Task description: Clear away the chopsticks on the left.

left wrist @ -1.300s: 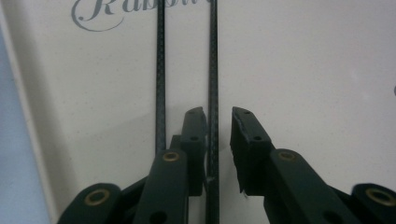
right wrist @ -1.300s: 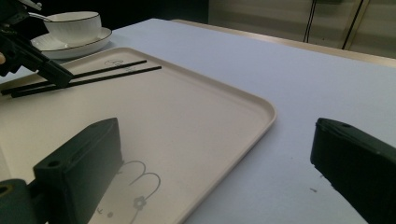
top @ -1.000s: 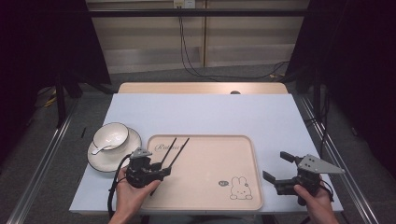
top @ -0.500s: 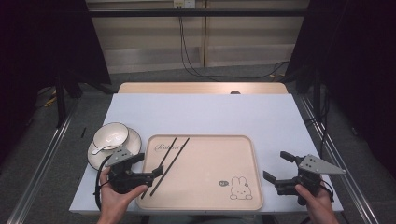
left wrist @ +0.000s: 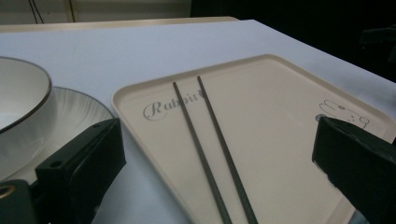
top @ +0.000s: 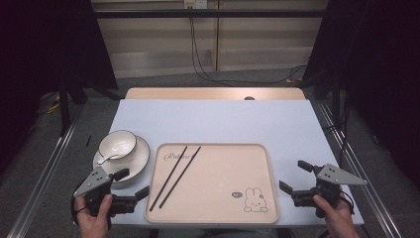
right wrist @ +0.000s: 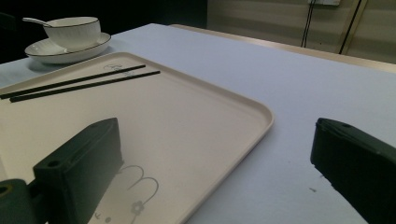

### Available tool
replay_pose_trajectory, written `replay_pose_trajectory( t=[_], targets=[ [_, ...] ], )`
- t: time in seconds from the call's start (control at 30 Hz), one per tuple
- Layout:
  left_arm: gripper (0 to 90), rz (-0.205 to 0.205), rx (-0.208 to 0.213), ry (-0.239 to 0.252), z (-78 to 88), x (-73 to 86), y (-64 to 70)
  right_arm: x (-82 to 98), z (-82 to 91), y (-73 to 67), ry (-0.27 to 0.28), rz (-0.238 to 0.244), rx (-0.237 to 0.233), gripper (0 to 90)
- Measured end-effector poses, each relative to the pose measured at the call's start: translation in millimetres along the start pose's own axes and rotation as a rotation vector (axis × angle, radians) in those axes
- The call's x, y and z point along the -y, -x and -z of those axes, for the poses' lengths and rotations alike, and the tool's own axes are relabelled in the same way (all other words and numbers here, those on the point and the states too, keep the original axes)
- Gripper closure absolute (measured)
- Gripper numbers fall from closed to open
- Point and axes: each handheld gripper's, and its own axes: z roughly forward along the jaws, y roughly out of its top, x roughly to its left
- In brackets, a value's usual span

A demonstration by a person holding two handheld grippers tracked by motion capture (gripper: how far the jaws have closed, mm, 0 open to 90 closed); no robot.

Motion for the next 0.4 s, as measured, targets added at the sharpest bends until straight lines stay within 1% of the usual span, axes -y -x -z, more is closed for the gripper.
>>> replay_pose_trajectory(
  t=[0.03, 0.1, 0.13, 0.17, 0.23, 0.3, 0.37, 0.4],
  targets=[
    [2.4, 0.012, -0.003, 0.006, 3.9, 2.7, -2.8, -0.1, 0.2, 0.0, 0.000, -0.003, 0.000, 1.8],
    [2.4, 0.016, -0.002, 0.011, 10.6, 5.5, -6.9, -0.1, 0.2, 0.6, 0.000, 0.000, 0.004, 1.8],
    [2.3, 0.018, -0.017, 0.031, 14.2, 7.3, -8.4, -0.1, 0.0, 0.7, 0.000, 0.002, 0.004, 1.8],
    [2.0, 0.017, -0.022, 0.046, 18.3, 9.1, -11.0, -0.1, 0.0, 0.4, 0.001, -0.001, 0.005, 1.8],
    [1.6, 0.018, 0.001, 0.046, 21.6, 11.6, -15.4, -0.1, 0.1, 0.2, 0.001, -0.002, 0.004, 1.8],
    [1.5, 0.013, 0.004, 0.051, 24.7, 14.4, -18.1, 0.0, 0.4, 0.6, 0.000, 0.000, 0.008, 1.8],
    [1.5, 0.026, -0.021, 0.059, 25.9, 15.9, -19.5, 0.0, 0.4, 0.8, 0.000, -0.004, 0.008, 1.8],
    [1.6, 0.037, -0.023, 0.060, 26.2, 16.3, -20.7, -0.1, 0.6, 0.7, 0.000, -0.007, 0.007, 1.8]
  ],
)
